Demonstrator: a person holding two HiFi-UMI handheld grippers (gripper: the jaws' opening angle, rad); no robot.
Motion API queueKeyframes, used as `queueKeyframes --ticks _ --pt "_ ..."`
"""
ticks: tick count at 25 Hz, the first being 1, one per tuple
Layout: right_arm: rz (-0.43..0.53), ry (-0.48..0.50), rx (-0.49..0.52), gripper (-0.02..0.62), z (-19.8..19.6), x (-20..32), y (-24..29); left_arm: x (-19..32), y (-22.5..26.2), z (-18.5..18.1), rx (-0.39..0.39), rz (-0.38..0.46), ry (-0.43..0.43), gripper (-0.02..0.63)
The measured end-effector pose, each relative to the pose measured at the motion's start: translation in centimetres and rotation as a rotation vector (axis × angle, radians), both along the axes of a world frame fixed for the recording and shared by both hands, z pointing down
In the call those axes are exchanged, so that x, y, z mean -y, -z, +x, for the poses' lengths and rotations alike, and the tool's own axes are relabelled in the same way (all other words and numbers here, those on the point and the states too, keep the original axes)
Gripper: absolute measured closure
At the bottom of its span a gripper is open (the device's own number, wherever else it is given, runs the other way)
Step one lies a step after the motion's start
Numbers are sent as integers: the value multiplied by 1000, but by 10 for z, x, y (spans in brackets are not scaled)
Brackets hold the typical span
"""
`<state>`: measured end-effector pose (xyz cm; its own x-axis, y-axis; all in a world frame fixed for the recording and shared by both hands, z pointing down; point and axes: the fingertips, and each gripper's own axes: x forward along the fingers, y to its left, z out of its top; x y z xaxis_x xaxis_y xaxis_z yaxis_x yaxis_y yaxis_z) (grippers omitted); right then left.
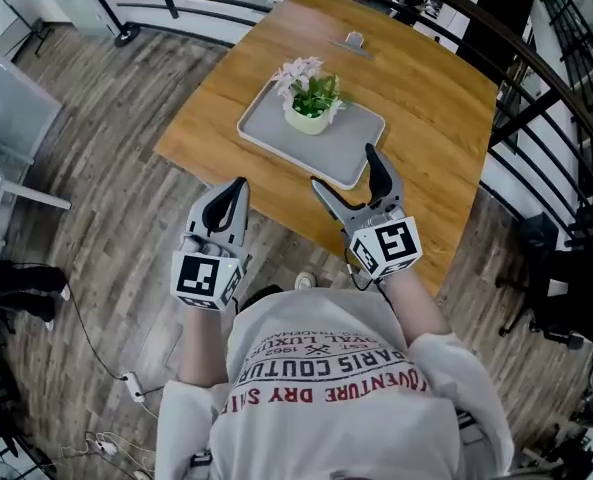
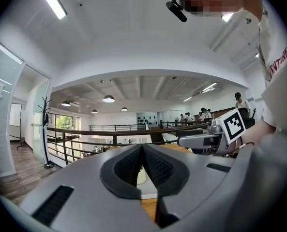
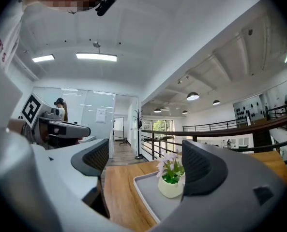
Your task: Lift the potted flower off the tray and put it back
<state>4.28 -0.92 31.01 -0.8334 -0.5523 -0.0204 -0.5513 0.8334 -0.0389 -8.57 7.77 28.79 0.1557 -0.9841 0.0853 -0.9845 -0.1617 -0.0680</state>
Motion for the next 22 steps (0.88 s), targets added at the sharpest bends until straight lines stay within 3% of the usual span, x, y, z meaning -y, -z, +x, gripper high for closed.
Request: queueKeyframes --ticks 5,10,17,22 --pt "6 -24 -63 144 8 38 -17 51 -20 8 -6 -58 -81 594" --pt "-66 -72 -98 144 10 73 -47 103 -40 8 3 -93 -185 594" --pt "-206 -103 -239 144 -17 113 -107 171 -76 -16 -11 -193 -350 594" --pt "-218 -128 -291 144 -43 153 -140 220 -99 -38 -19 -221 -435 594"
